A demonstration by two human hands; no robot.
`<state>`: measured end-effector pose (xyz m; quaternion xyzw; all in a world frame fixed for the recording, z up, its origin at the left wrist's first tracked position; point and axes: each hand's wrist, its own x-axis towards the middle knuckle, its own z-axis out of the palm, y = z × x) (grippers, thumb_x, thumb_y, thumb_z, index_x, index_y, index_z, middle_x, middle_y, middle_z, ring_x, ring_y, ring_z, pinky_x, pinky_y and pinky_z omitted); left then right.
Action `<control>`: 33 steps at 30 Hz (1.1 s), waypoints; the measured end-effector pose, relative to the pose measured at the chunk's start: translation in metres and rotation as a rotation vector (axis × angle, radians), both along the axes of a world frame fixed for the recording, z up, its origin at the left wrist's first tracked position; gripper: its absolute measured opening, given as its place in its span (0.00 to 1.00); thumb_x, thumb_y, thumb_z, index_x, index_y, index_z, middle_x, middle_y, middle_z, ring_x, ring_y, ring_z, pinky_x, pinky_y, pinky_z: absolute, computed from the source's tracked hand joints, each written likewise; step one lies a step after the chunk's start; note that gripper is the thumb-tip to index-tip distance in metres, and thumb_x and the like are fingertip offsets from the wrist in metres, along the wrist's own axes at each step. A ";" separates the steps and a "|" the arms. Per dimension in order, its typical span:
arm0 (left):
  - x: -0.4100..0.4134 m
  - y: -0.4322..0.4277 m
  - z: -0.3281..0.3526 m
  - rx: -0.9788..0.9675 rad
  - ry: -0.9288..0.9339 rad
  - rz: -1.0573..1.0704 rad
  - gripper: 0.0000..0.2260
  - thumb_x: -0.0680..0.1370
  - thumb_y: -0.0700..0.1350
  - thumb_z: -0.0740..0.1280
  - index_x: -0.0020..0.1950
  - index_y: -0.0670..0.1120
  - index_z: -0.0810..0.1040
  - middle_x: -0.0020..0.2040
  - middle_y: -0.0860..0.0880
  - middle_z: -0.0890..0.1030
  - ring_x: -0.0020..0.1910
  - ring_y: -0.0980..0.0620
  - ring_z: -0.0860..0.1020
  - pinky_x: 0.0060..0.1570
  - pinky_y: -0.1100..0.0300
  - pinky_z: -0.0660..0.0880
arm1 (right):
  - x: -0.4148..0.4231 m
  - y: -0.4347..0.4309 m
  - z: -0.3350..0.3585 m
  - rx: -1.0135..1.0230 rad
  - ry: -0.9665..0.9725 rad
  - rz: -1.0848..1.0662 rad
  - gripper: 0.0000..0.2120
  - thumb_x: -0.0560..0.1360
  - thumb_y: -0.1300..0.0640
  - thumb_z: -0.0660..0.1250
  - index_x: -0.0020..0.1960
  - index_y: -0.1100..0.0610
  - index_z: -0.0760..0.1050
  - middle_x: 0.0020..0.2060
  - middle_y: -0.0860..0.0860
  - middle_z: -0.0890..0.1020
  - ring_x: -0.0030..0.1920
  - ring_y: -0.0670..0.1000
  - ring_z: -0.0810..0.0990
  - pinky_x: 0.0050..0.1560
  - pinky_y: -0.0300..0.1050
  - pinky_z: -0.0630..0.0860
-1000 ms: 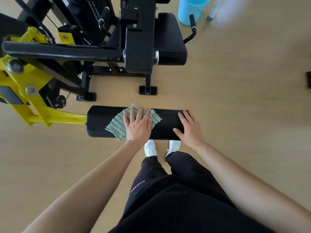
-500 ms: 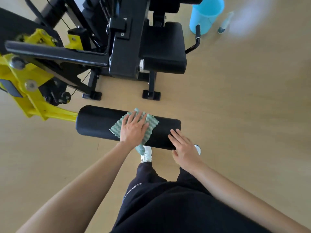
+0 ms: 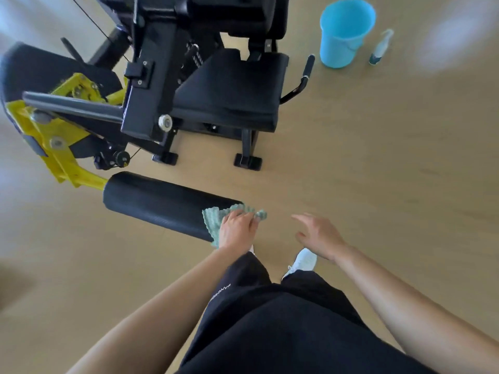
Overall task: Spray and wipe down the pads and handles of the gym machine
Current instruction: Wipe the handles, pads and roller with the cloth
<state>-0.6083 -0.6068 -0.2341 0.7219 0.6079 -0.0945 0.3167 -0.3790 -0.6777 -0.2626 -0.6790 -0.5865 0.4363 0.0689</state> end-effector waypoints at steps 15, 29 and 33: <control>0.244 0.055 0.052 -0.467 -0.870 0.562 0.04 0.83 0.40 0.67 0.57 0.40 0.77 0.52 0.44 0.85 0.47 0.52 0.85 0.49 0.49 0.84 | 0.157 0.025 0.046 -0.175 1.006 -0.905 0.29 0.71 0.48 0.78 0.70 0.42 0.74 0.67 0.48 0.80 0.65 0.53 0.81 0.61 0.62 0.79; 0.432 0.227 0.023 -0.561 -0.704 0.203 0.15 0.75 0.41 0.77 0.61 0.47 0.81 0.57 0.46 0.83 0.47 0.48 0.83 0.52 0.55 0.83 | 0.370 0.203 0.056 -0.075 0.534 -1.010 0.14 0.75 0.66 0.74 0.57 0.54 0.78 0.54 0.56 0.85 0.54 0.58 0.85 0.53 0.57 0.83; 0.475 0.279 0.021 -0.522 -0.615 0.088 0.25 0.66 0.45 0.80 0.63 0.49 0.81 0.54 0.44 0.84 0.49 0.47 0.84 0.52 0.54 0.82 | 0.411 0.263 0.053 -0.081 0.558 -1.074 0.14 0.75 0.67 0.74 0.55 0.52 0.78 0.52 0.55 0.85 0.52 0.59 0.85 0.48 0.56 0.83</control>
